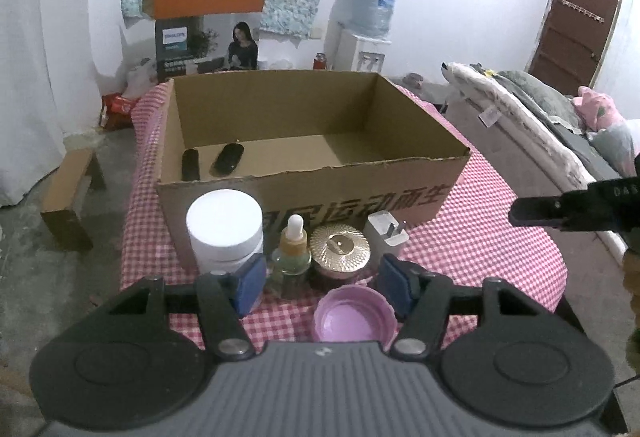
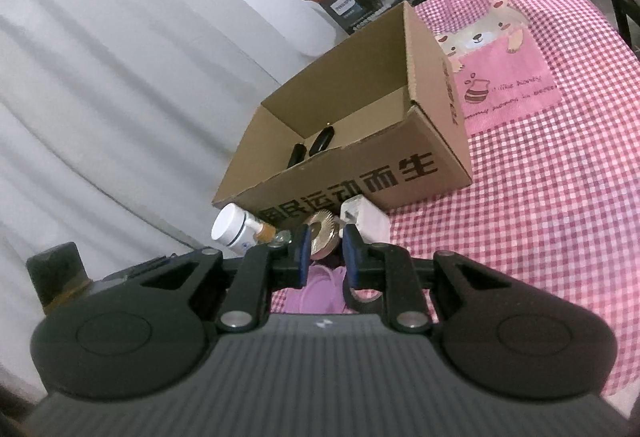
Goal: Organize rigid objects
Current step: 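Withdraw the right gripper from the box toward the table objects, then lower the right gripper onto the black tape roll and grasp it, then carry the black tape roll into the box and open the right gripper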
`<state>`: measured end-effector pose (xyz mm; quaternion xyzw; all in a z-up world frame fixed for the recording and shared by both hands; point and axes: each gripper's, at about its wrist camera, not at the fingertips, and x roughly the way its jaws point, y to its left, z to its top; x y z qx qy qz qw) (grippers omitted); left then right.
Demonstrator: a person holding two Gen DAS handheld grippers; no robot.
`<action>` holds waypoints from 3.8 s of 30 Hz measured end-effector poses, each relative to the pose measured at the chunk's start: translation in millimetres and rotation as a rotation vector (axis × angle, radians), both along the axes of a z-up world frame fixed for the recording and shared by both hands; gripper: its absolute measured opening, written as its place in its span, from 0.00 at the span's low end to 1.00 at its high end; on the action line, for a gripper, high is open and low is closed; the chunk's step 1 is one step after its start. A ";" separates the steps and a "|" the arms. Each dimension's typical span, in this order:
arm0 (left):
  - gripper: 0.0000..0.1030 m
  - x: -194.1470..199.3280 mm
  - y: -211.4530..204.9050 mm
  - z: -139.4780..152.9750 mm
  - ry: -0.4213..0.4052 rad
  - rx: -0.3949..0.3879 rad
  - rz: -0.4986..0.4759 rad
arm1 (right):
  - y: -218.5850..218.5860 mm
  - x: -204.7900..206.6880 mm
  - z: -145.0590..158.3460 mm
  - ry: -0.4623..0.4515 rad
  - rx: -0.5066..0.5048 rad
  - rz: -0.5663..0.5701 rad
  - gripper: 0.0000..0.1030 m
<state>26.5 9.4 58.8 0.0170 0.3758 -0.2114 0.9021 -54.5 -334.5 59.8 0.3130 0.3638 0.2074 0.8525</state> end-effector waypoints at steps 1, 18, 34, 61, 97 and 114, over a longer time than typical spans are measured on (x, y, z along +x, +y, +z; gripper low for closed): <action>0.63 -0.5 0.6 0.3 0.000 -0.005 0.001 | -0.3 0.9 7.8 0.000 -0.003 0.003 0.17; 0.75 0.4 21.4 -11.8 0.013 -0.027 0.047 | 53.3 -17.6 -3.4 0.055 -0.108 0.234 0.29; 0.75 -14.6 26.4 -15.2 0.010 -0.027 0.054 | 60.2 -14.8 -7.6 0.075 -0.062 0.208 0.29; 0.68 -4.6 -120.0 -78.3 -0.072 0.272 -0.317 | 82.3 51.5 -47.9 0.025 -0.472 0.215 0.11; 0.68 15.9 -166.0 -102.5 -0.021 0.315 -0.388 | 50.6 48.1 -55.6 0.101 -0.435 0.128 0.19; 0.66 11.8 -162.6 -88.5 -0.043 0.264 -0.367 | 45.9 42.6 -48.6 0.082 -0.406 0.091 0.17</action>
